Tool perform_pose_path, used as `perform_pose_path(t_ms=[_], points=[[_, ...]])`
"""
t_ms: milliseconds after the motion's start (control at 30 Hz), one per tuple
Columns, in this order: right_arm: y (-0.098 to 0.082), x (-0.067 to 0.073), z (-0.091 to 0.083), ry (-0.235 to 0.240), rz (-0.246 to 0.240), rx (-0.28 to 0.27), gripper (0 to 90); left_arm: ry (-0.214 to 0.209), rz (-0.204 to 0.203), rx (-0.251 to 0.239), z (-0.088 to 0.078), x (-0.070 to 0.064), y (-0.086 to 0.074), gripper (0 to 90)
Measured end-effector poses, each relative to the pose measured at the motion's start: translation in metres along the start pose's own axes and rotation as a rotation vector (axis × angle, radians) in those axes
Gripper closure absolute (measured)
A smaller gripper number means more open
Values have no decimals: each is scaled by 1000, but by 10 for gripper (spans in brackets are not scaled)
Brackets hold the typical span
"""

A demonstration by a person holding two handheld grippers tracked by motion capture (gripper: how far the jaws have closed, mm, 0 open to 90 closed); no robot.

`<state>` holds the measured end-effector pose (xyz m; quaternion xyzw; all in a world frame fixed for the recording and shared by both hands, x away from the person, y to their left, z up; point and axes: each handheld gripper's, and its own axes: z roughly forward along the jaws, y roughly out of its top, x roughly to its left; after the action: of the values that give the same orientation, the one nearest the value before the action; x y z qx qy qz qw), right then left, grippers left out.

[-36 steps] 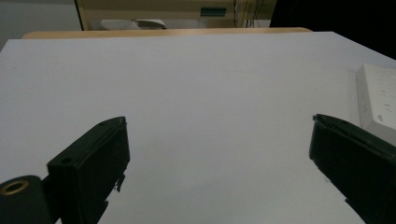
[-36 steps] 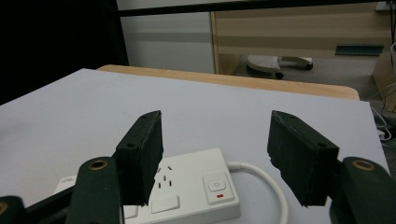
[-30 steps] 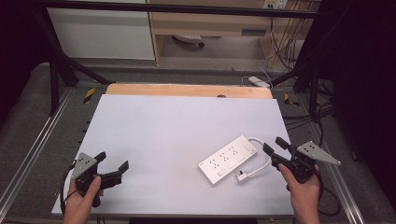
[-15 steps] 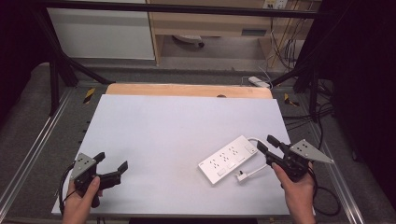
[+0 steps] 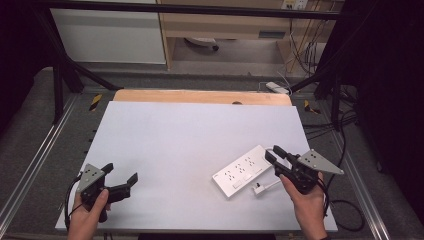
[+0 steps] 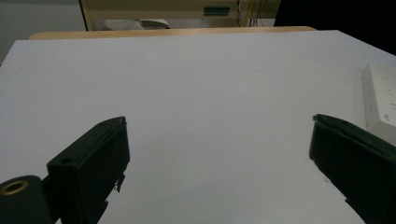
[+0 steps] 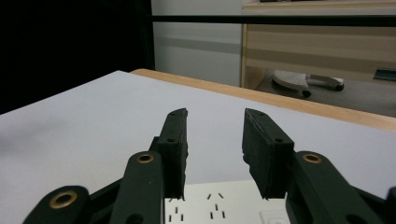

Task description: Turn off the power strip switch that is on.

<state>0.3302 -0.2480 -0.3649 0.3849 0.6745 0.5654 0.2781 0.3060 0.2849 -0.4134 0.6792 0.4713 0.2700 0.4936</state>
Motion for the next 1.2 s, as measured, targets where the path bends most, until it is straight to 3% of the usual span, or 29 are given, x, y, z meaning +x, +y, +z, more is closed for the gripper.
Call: perform_pose_path(t_ms=[300, 467, 1033, 1200], points=[[1, 6, 3, 35, -15, -2, 696, -1, 1, 1, 0, -1, 0, 50], [0, 13, 6, 101, -16, -14, 753, -2, 4, 3, 0, -1, 0, 50], [-9, 28, 15, 149, -56, 21, 859, 9, -17, -2, 0, 4, 0, 50], [-12, 29, 17, 157, -62, 39, 871, -6, -3, 5, 1, 0, 0, 50]])
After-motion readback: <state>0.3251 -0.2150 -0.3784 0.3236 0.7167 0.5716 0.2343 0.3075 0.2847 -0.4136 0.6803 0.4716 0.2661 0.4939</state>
